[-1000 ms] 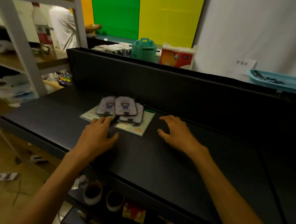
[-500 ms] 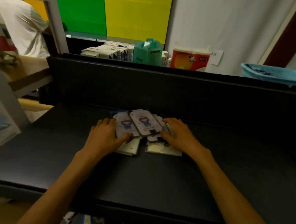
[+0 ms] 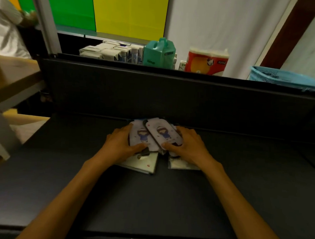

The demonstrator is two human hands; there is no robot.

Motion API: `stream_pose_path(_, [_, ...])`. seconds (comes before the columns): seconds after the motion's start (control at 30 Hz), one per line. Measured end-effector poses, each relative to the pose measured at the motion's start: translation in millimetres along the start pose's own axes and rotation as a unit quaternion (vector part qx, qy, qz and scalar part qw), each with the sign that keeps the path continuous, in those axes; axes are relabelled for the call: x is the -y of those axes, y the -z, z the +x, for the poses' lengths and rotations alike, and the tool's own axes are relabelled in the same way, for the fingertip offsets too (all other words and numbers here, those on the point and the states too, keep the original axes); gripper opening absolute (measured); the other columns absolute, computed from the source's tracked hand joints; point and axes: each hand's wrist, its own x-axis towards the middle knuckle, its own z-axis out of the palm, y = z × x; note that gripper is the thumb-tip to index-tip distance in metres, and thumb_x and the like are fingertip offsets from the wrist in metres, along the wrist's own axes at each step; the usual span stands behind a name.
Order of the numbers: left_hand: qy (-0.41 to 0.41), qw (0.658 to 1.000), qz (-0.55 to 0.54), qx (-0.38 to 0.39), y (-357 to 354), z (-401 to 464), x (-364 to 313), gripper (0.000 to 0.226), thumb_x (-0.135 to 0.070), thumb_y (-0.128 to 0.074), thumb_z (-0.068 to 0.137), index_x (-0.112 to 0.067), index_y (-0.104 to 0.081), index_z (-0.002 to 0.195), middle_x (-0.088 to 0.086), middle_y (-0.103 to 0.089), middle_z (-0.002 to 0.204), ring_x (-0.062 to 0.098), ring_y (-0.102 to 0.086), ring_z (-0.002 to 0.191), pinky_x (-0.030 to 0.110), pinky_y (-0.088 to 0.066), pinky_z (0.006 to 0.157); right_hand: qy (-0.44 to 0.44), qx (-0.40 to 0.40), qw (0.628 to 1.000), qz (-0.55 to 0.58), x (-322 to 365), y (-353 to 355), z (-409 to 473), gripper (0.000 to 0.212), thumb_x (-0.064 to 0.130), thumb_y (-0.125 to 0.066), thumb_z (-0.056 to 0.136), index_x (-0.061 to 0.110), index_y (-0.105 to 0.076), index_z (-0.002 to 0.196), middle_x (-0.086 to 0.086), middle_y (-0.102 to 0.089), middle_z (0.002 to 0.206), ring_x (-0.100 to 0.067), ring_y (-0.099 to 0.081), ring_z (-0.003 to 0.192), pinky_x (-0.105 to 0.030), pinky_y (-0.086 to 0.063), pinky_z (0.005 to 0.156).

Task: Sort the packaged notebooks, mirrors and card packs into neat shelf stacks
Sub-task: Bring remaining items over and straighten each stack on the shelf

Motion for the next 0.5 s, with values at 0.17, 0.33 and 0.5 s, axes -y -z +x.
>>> stream_pose_path(0.17, [-0.041, 0.996, -0.077, -0.03, 0.4, -4.2, -6.6, 0.088, -0.028, -0.076, 0.076, -0.028, -0.024, 0.147, 0.0, -0.045, 0.14, 0.018, -0.046, 0.125, 0.03, -0.041, 0.098, -0.022, -0.004, 0.995, 0.1, -9.2, -3.9, 6.5, 0.098, 0.052, -0.078, 0.066, 0.026, -0.027, 0.145, 0.001, -0.033, 0.144, -0.022, -0.034, 0.132, -0.04, -0.037, 0.107])
stream_pose_path(0.33, [-0.004, 0.985, -0.162, -0.064, 4.9, -4.4, -8.7, 0.094, -0.017, -0.079, 0.072, -0.026, -0.023, 0.147, 0.001, -0.042, 0.139, 0.018, -0.052, 0.115, 0.039, -0.054, 0.089, -0.024, -0.041, 0.973, 0.227, -12.7, 2.3, 5.0, 0.081, 0.031, -0.081, 0.07, 0.021, -0.038, 0.138, 0.004, -0.035, 0.124, -0.014, -0.047, 0.111, -0.029, -0.049, 0.089])
stream_pose_path(0.5, [-0.003, 0.97, -0.242, -0.029, 4.9, -8.7, -8.2, 0.072, -0.015, -0.072, 0.079, -0.026, -0.034, 0.139, -0.002, -0.05, 0.13, 0.016, -0.057, 0.107, 0.043, -0.057, 0.082, -0.049, -0.026, 0.951, 0.304, -17.6, 6.2, -6.1, 0.043, 0.031, -0.066, 0.085, 0.03, -0.041, 0.121, 0.008, -0.052, 0.111, -0.012, -0.059, 0.094, -0.026, -0.052, 0.059])
